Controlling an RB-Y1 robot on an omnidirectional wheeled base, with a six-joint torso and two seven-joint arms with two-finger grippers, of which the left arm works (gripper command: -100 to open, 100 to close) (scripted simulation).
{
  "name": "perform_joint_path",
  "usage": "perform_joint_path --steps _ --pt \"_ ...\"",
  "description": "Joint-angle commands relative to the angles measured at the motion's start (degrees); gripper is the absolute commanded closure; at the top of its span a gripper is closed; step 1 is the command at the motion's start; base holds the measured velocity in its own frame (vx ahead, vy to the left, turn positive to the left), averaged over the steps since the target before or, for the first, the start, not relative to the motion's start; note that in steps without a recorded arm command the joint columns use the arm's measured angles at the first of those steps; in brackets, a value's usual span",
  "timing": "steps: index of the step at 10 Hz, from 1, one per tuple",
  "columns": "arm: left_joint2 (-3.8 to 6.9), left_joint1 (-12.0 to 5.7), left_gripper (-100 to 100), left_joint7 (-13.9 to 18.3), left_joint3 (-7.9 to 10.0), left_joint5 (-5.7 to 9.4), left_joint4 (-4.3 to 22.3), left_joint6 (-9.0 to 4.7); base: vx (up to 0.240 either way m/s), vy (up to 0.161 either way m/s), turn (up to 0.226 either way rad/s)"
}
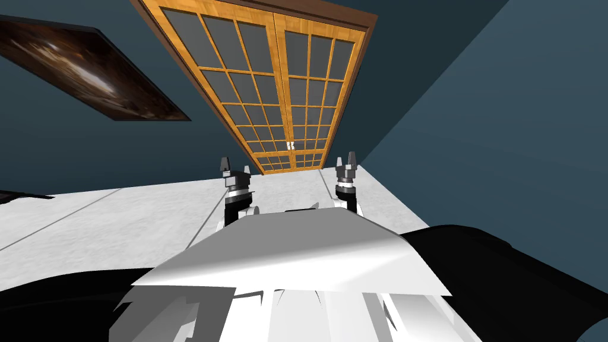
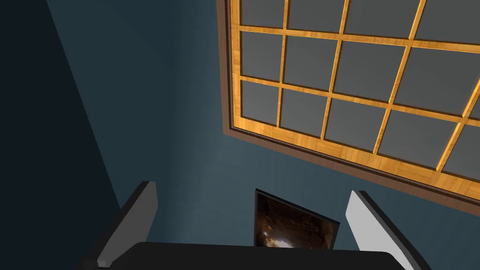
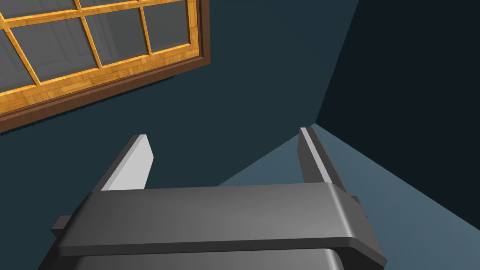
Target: Pull the door open
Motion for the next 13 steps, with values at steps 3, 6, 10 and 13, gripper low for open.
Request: perform_joint_path --steps 3,6,10,13 --pt "1.66 -0.80 -100 -3.37 1.17 -0.79 3.23 -1.18 0.131 -0.015 -0.027" --pt "2.83 -1.53 -100 -6.41 2.23 -1.50 6.15 -2.24 0.166 -0.016 -0.023" --pt "4.29 -2.64 -100 -11.08 3.85 -2.59 10.63 -3.87 0.119 -0.010 -0.026" --pt "5.00 -3.28 -100 -13.71 4.76 -3.20 13.15 -4.79 0.115 -0.019 -0.023"
